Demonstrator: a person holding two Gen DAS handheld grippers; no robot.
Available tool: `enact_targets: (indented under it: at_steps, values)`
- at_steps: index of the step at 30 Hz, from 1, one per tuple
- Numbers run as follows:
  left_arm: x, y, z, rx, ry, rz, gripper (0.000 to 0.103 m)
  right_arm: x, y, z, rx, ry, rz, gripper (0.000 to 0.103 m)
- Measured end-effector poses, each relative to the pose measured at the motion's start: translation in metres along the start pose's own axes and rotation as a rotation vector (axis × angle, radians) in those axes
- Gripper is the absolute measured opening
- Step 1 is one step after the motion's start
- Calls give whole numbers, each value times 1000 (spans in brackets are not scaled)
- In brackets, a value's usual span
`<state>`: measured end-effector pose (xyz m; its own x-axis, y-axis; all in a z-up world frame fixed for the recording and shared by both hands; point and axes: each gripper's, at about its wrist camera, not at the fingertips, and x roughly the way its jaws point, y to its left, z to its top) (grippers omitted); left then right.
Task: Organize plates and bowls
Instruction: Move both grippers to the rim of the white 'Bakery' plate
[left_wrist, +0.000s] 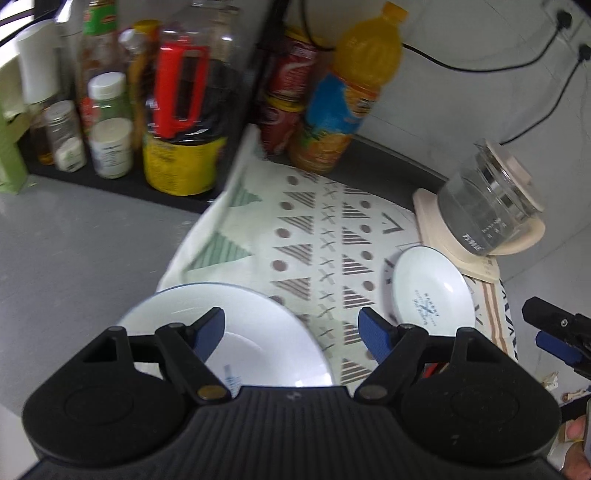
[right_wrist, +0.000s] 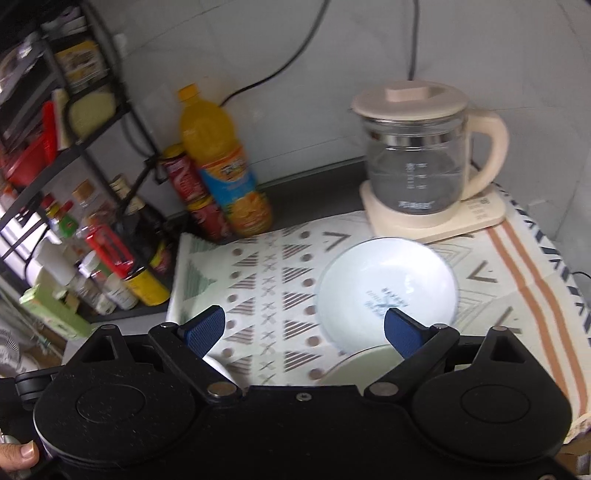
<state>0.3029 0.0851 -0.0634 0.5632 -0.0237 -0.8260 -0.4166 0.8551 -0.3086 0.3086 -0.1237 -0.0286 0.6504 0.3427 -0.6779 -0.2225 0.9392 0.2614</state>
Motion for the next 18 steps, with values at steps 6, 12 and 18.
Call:
enact_targets:
  at_steps: [6, 12, 18]
  values:
    - [31, -31, 9, 40, 49, -15, 77, 10, -31, 13, 47, 16, -22, 93]
    - [62, -61, 12, 67, 81, -51, 77, 28, -66, 21, 79, 72, -51, 93]
    - [96, -78, 15, 52, 124, -59, 77, 49, -100, 27, 117, 126, -68, 93]
